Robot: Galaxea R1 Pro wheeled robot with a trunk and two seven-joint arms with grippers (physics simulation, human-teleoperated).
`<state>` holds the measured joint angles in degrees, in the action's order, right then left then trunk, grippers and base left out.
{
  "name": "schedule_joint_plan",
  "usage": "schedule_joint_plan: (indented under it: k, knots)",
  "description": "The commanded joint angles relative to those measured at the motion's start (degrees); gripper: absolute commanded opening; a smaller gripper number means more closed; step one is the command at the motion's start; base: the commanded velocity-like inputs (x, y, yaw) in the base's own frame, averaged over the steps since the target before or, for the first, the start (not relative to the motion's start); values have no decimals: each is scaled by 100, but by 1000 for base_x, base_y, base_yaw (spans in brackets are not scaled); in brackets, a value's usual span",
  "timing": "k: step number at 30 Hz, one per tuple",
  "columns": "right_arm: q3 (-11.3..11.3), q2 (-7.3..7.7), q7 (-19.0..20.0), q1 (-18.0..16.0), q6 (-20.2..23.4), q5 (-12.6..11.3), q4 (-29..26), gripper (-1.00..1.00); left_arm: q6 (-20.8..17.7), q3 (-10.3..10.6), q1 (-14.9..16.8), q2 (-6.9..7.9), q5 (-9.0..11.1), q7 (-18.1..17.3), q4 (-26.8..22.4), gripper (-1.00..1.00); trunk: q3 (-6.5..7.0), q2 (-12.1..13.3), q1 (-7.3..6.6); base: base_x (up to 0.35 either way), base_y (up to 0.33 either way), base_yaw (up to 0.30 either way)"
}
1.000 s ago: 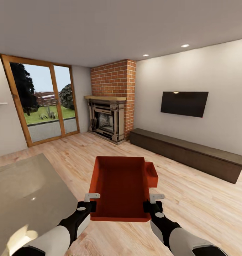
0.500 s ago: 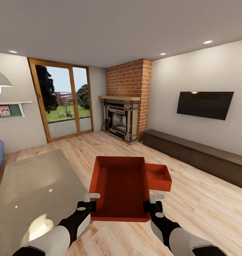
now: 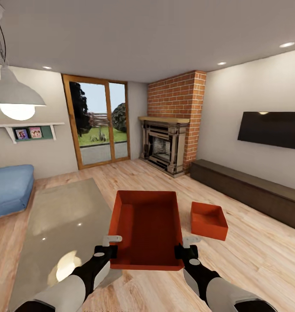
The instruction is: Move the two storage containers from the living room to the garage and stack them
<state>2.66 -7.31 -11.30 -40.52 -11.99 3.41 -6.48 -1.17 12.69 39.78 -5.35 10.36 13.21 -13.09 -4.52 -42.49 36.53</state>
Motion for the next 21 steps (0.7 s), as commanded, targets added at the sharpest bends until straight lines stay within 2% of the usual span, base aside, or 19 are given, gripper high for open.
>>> schedule_joint_plan:
  k: [1, 9, 21]
  knots:
    - [-20, 1, -53, 1, -5, 3, 16, -100, -14, -302, 13, 3, -6, 120, -27, -100, -10, -8, 2, 0, 0, 268]
    - [-20, 1, -56, 1, 0, 5, 16, -100, -14, -302, 13, 7, -6, 120, -27, -100, -10, -8, 2, 0, 0, 243]
    - [-20, 1, -55, 1, 2, 1, 16, -100, -14, -304, 13, 8, -4, 120, -35, -100, -10, -8, 2, 0, 0, 22]
